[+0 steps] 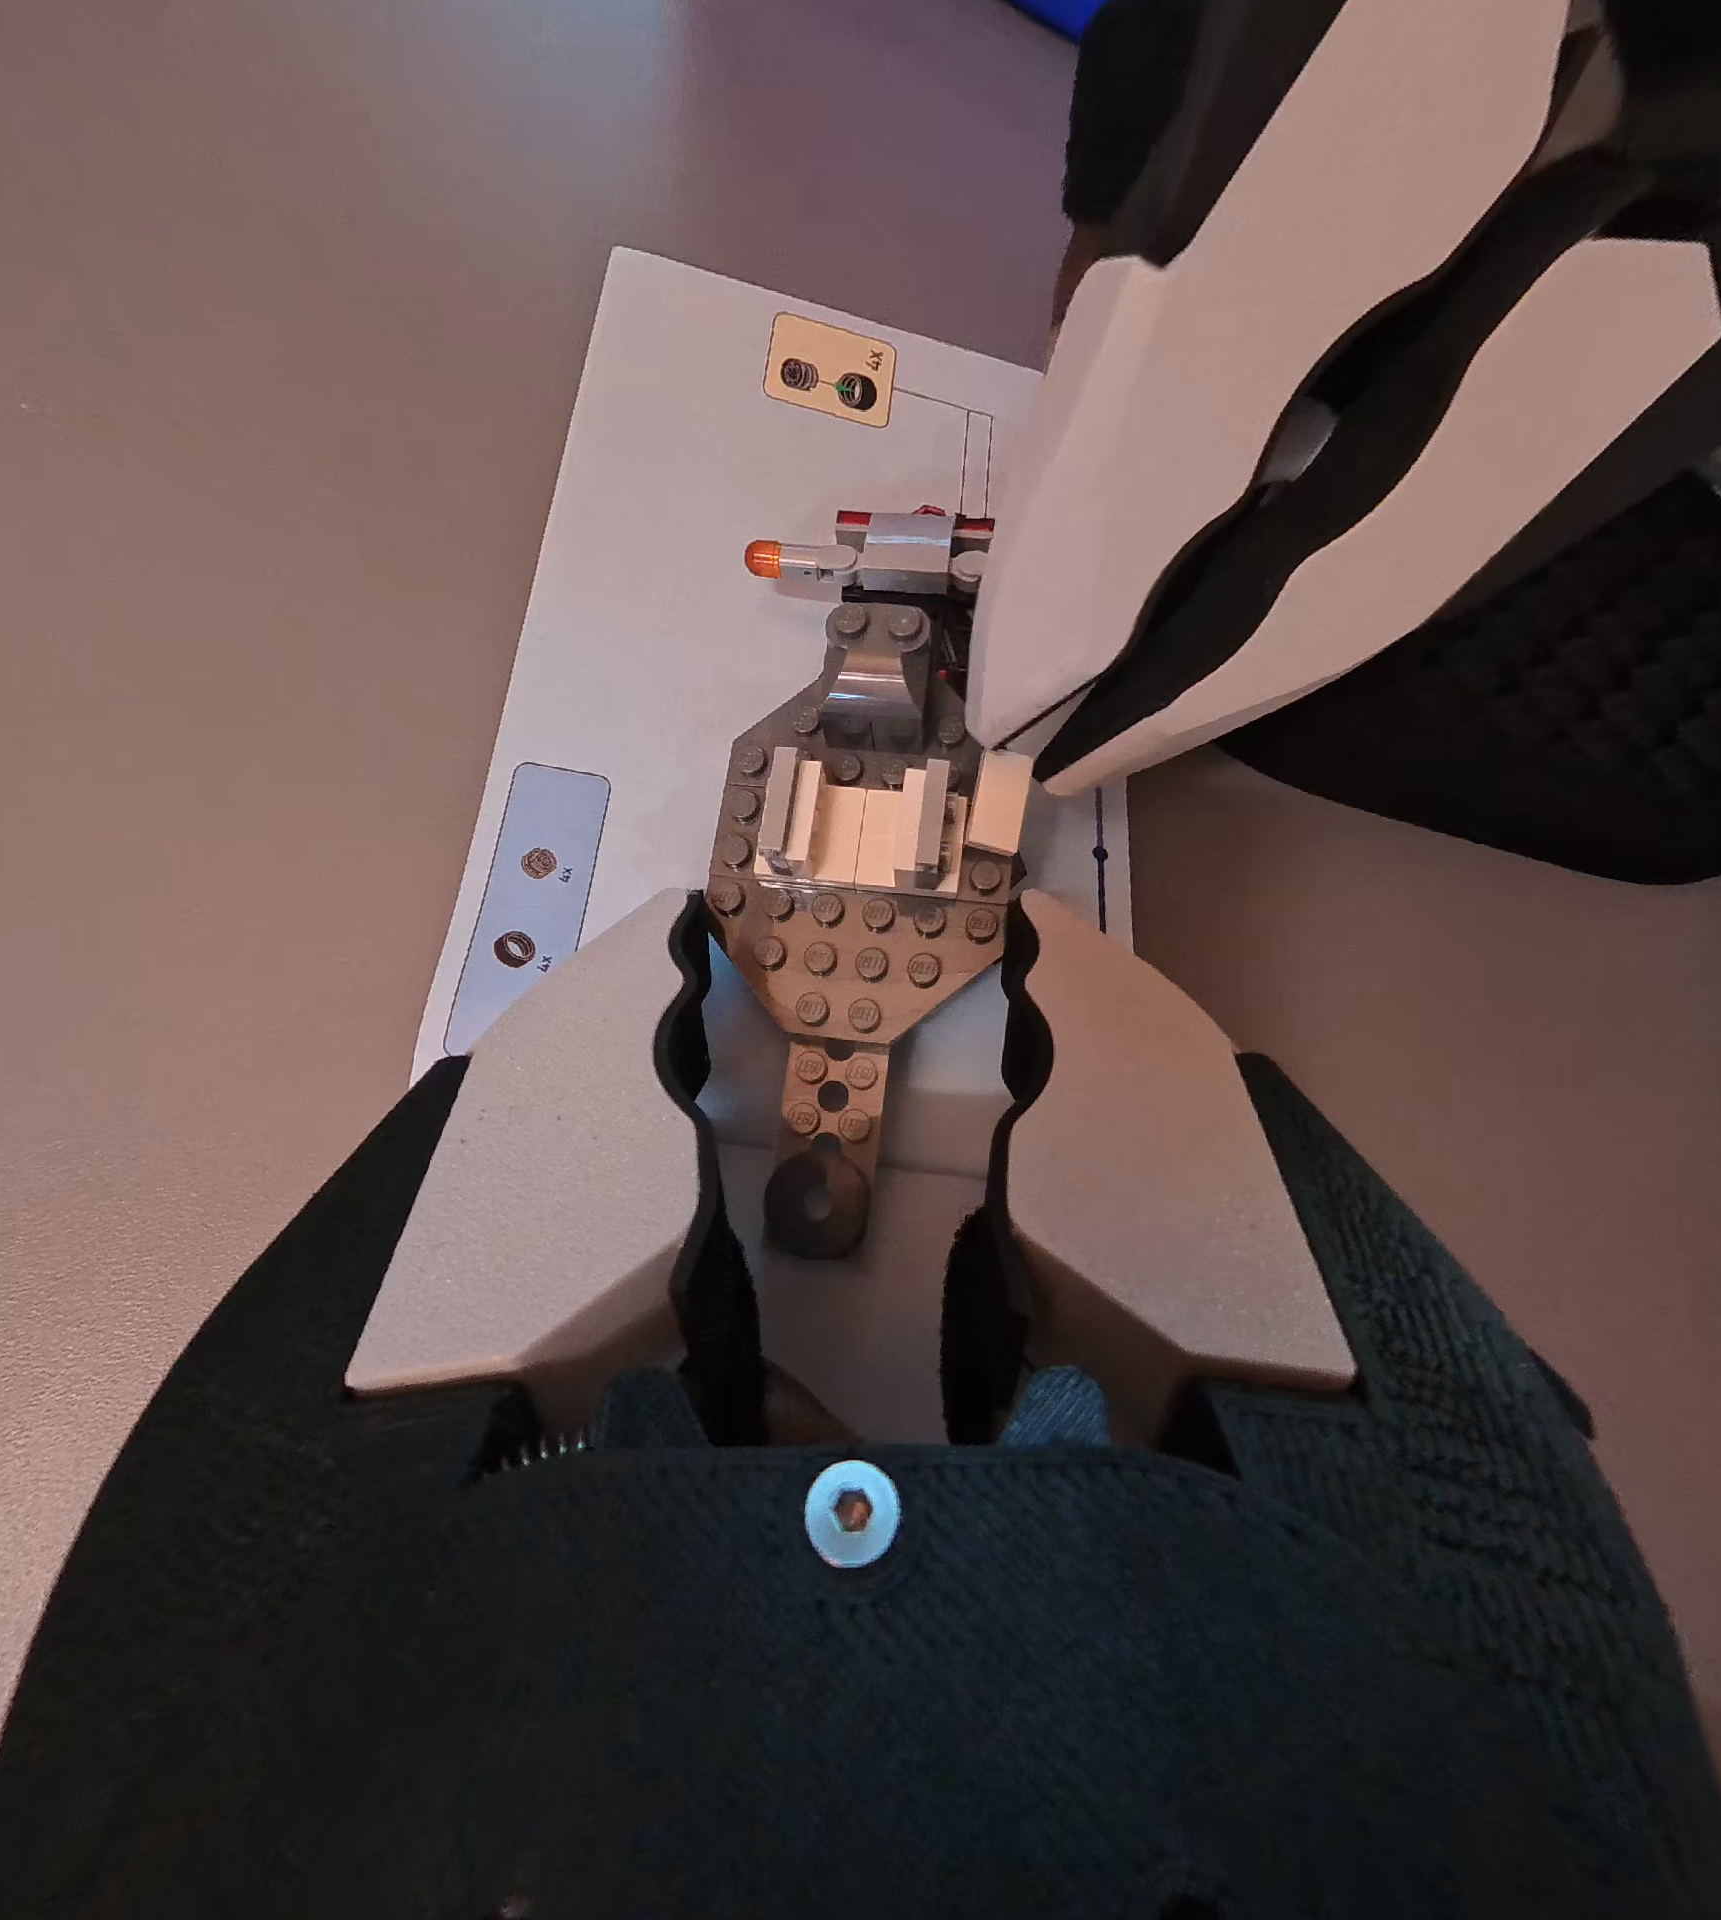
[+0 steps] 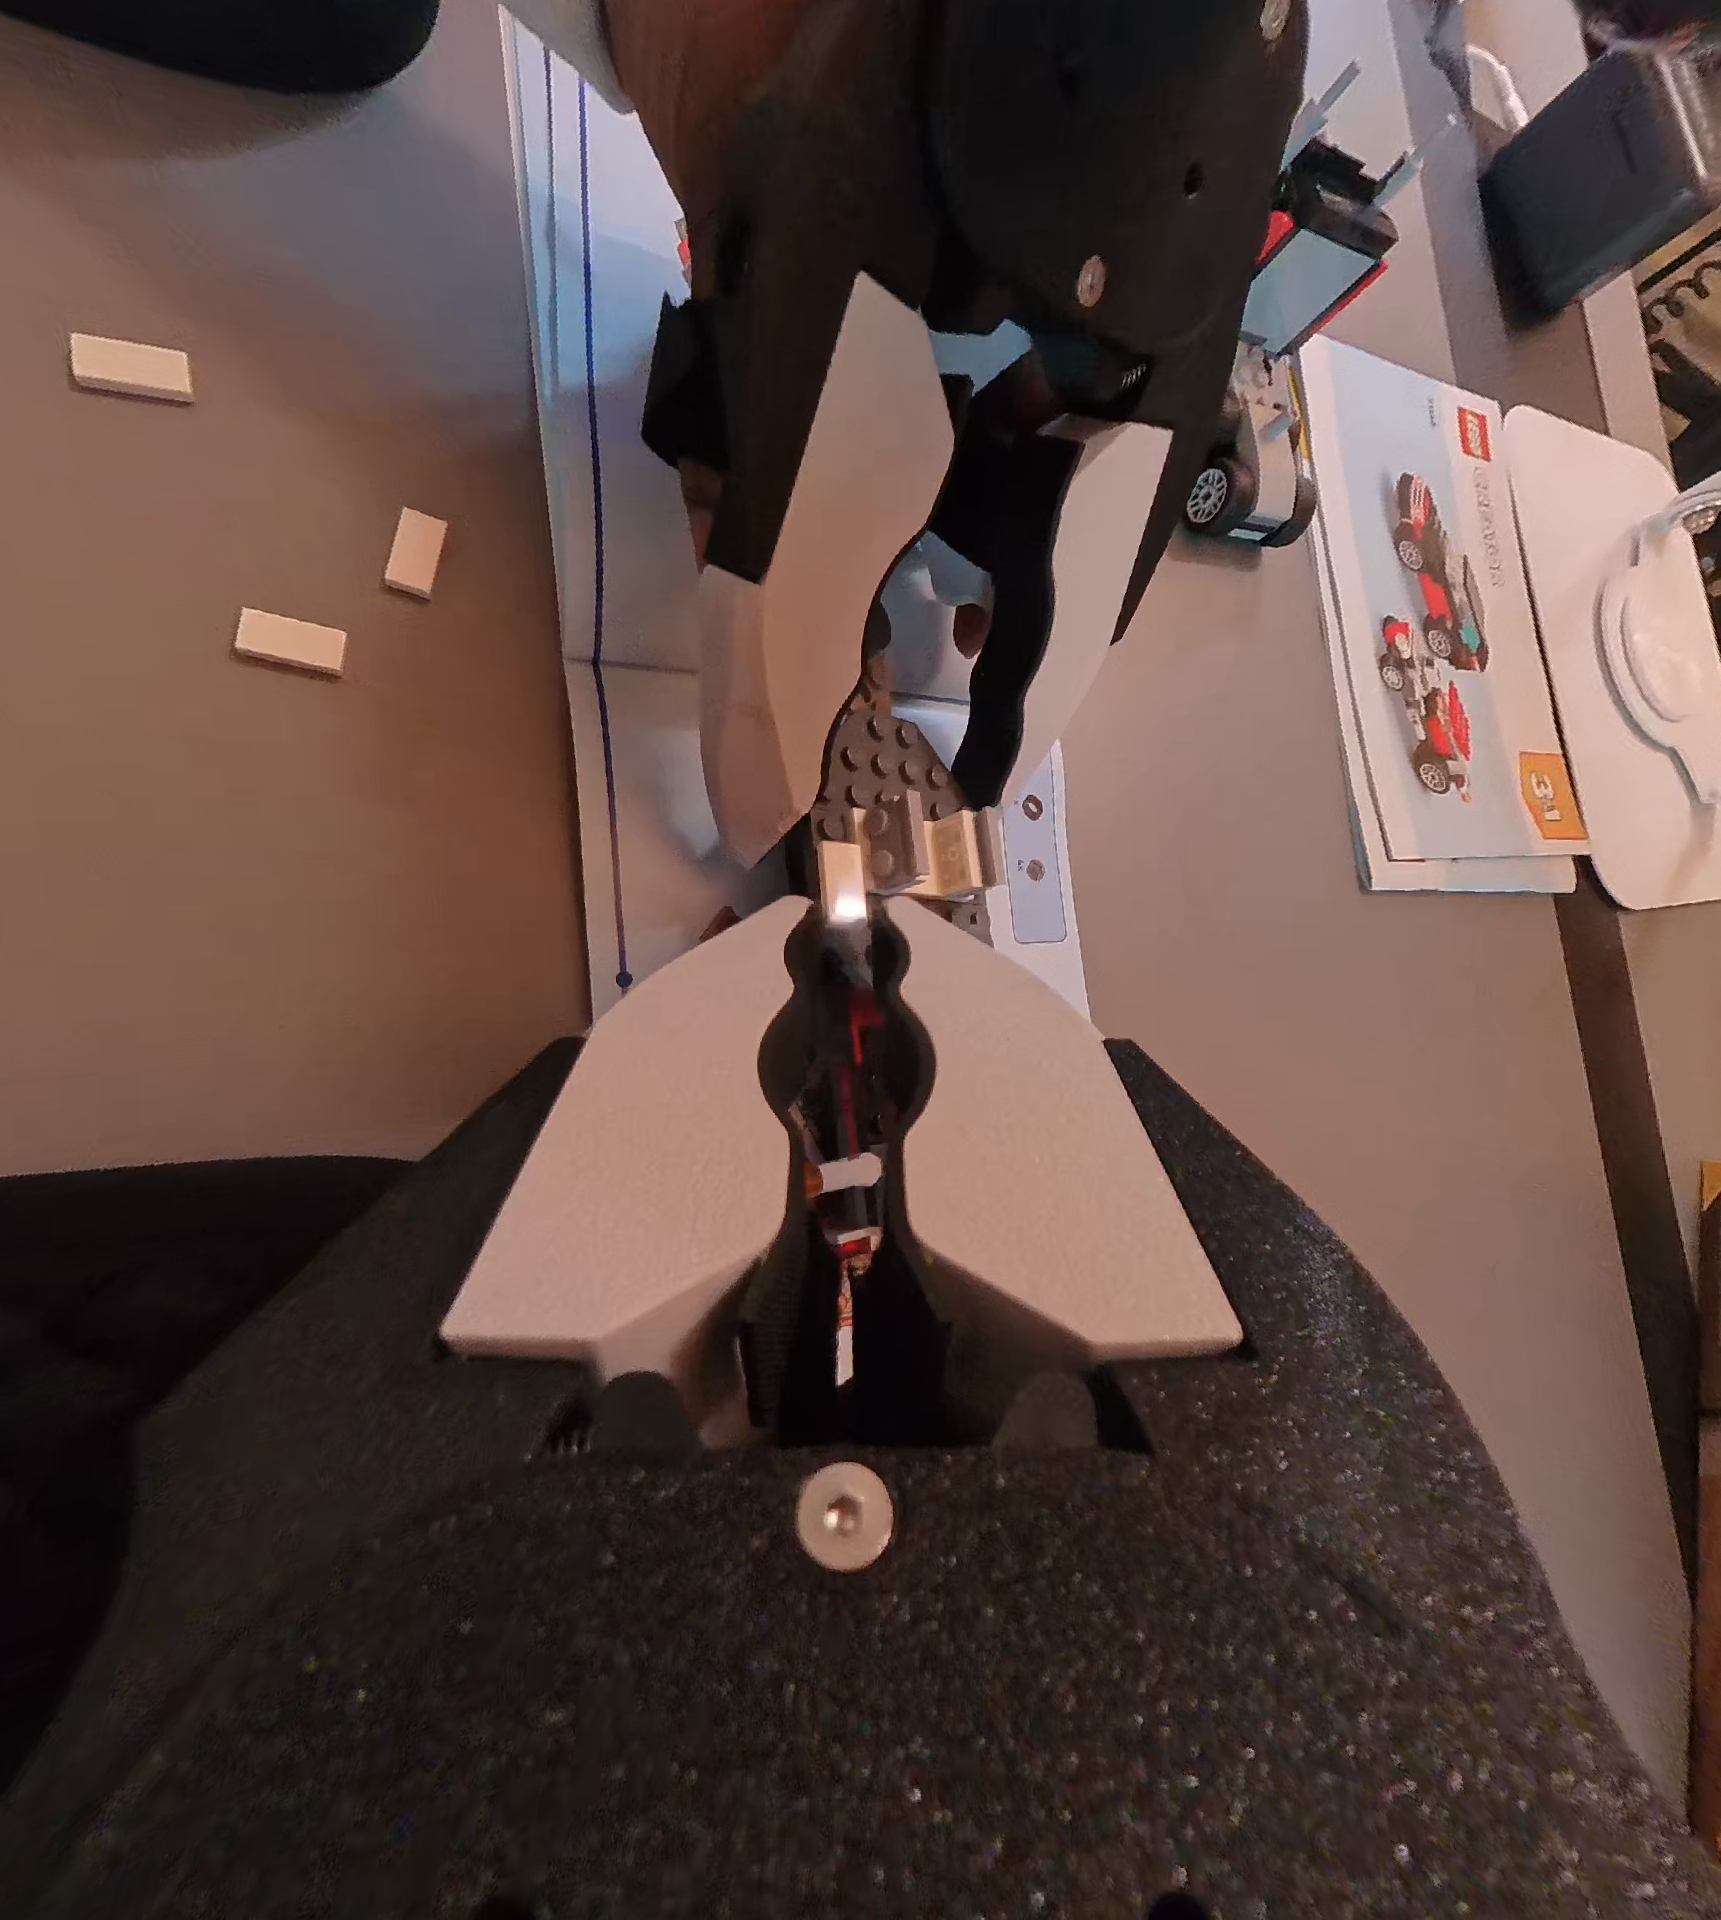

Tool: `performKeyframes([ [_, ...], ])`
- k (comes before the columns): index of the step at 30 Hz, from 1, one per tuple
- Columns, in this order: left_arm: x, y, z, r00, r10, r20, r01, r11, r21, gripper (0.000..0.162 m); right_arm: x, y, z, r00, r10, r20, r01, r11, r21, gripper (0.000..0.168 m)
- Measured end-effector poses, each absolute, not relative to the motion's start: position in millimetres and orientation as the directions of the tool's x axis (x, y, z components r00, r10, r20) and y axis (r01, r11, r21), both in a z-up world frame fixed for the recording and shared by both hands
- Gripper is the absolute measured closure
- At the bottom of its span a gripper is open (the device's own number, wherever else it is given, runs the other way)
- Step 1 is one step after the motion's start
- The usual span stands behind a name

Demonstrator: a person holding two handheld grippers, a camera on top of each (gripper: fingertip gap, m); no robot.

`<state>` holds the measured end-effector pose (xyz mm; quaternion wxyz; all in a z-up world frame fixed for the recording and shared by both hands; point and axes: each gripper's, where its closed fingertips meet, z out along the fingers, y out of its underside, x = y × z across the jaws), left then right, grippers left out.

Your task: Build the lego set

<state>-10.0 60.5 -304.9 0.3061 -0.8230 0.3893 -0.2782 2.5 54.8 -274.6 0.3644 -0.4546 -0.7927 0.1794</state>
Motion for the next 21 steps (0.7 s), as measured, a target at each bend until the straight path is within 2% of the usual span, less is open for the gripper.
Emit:
performKeyframes([
  [6, -10, 61, -305, 0.542, -0.81, 0.224, -0.467, -0.513, -0.72, 0.108, 3, 55, -274, -0.319, 0.839, 0.441, 0.577, 0.541, -0.612, 0.159],
  [9, -10, 61, -305, 0.543, -0.808, 0.228, -0.464, -0.515, -0.721, 0.108, 3, 48, -265, -0.338, 0.787, 0.516, 0.499, 0.615, -0.611, 0.16],
  [12, -10, 61, -304, 0.544, -0.806, 0.233, -0.461, -0.518, -0.72, 0.108, 1, 38, -258, -0.323, 0.664, 0.675, 0.397, 0.742, -0.54, 0.155],
  [17, -10, 61, -303, 0.547, -0.8, 0.247, -0.449, -0.529, -0.72, 0.108, 1, 49, -269, -0.286, 0.533, 0.797, 0.454, 0.807, -0.377, 0.148],
  [21, -10, 61, -303, 0.549, -0.798, 0.248, -0.448, -0.531, -0.719, 0.108, -3, 50, -272, -0.294, 0.478, 0.828, 0.457, 0.831, -0.318, 0.149],
])
